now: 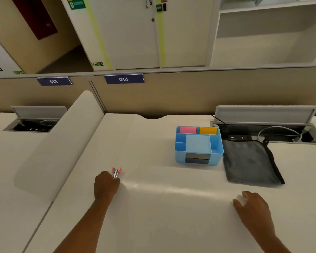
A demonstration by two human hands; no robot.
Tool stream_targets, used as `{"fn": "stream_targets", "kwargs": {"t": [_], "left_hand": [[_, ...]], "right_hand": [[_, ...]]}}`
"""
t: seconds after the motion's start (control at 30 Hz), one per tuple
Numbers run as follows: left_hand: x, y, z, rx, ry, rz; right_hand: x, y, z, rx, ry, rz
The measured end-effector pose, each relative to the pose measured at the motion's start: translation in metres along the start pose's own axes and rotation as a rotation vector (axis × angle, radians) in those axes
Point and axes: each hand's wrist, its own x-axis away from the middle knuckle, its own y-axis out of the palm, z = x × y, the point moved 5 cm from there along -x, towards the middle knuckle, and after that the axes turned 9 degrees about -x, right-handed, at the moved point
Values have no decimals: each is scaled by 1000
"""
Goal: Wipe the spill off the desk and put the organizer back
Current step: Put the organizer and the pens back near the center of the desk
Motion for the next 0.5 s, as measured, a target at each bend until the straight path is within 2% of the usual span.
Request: {"fn": "stream_targets", "kwargs": {"t": [0.3, 0.5], "left_hand": [[14, 24, 118, 110, 156, -34], [25, 51, 185, 213, 160, -135]], "right_hand": [[0, 0, 0, -10, 39, 17], [0, 0, -1, -16, 65, 0]]}}
